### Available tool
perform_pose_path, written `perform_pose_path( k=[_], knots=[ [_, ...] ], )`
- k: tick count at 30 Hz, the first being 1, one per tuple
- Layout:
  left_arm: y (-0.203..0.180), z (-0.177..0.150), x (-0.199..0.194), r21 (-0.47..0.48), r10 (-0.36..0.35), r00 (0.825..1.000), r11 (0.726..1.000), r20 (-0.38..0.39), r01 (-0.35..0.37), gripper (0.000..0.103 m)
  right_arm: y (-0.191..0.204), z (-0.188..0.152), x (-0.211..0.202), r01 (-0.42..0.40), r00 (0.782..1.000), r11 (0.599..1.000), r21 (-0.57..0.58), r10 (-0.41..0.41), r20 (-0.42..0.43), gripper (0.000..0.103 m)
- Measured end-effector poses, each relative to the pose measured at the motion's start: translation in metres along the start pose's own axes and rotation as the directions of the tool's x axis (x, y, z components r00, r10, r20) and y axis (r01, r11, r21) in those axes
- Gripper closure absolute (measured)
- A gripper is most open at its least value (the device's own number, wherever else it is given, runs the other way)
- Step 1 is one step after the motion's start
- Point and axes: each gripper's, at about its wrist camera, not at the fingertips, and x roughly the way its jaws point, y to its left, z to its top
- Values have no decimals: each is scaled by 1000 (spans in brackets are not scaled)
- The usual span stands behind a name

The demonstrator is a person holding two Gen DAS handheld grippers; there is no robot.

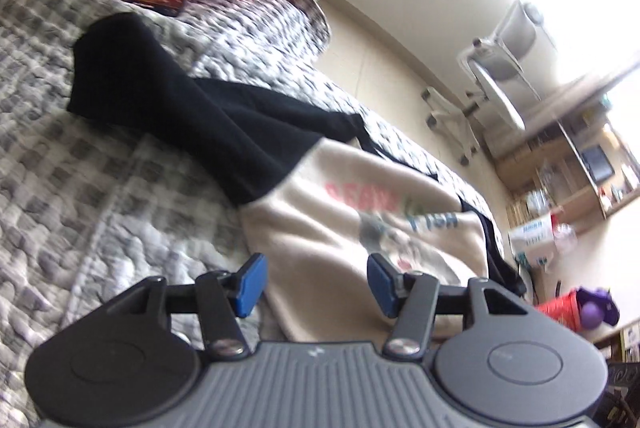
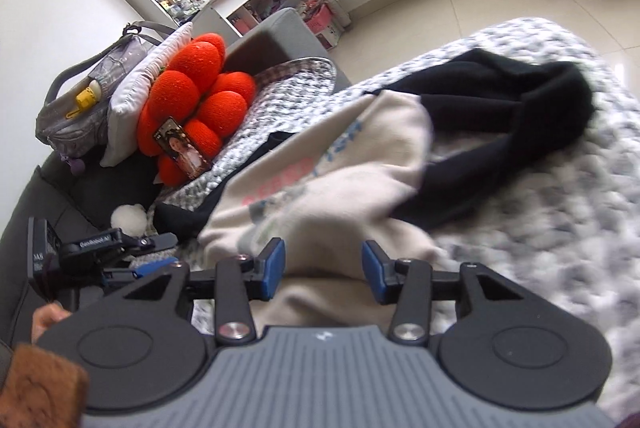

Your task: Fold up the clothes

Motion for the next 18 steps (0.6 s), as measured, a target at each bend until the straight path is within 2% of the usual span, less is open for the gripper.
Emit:
perform_pose_path(
  k=[12,18],
  knots=[
    [-31,-15,4,69,-9,998,998,-62,13,44,-75,-29,-46,111,993,991,73,-108,-48,51],
    [-40,-22,-4,50,-60,994,997,-90,65,42,-79,-33,-53,83,995,994,76,-79,-64,51]
  ],
)
